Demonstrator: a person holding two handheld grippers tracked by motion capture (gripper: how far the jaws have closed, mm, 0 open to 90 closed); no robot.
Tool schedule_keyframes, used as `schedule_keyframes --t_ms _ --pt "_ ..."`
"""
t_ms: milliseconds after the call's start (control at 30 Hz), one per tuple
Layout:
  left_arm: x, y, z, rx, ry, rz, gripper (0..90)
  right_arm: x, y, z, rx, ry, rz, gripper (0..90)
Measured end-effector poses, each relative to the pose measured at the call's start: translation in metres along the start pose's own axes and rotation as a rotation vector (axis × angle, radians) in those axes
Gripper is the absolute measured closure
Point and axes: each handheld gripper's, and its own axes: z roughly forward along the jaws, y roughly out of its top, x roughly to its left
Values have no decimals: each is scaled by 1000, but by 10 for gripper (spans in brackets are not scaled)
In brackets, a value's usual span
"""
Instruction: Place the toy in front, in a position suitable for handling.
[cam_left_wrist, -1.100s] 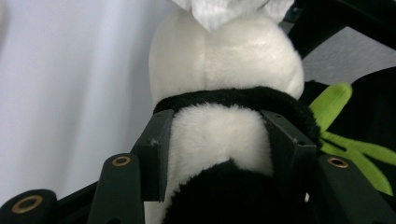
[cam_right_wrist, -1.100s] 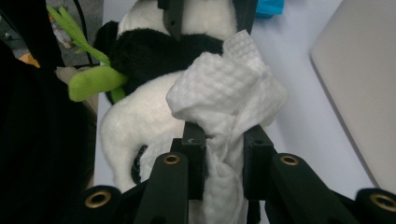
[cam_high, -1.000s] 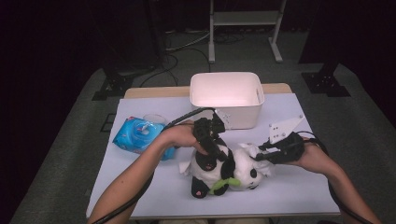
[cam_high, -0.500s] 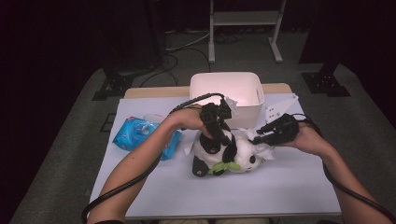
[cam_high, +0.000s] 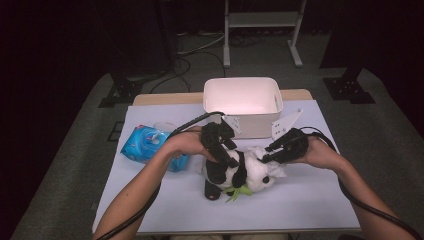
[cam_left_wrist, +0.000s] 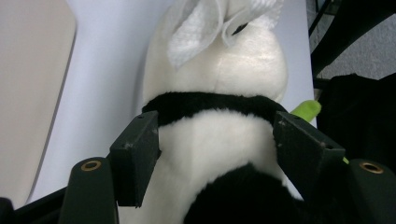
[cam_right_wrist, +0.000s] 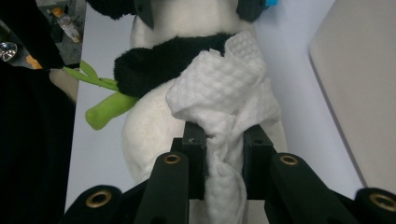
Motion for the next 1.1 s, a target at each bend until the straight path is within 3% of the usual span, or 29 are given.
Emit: schedule_keyframes --t_ms 233,500,667,833,1100 --pt "-15 -13 -22 -67 40 -38 279 12 -8 -2 -5 -16 16 751" --pt "-28 -36 -39 -101 65 -72 246 23 -16 -4 -16 -41 29 751" --pt "-32 -50 -33 -93 62 -87 230 32 -19 -6 -7 -49 35 751" --pt "-34 -60 -21 -137 38 -99 232 38 -19 -7 3 -64 19 751" --pt "-36 -62 -13 -160 50 -85 257 41 2 -12 -16 -71 -29 752"
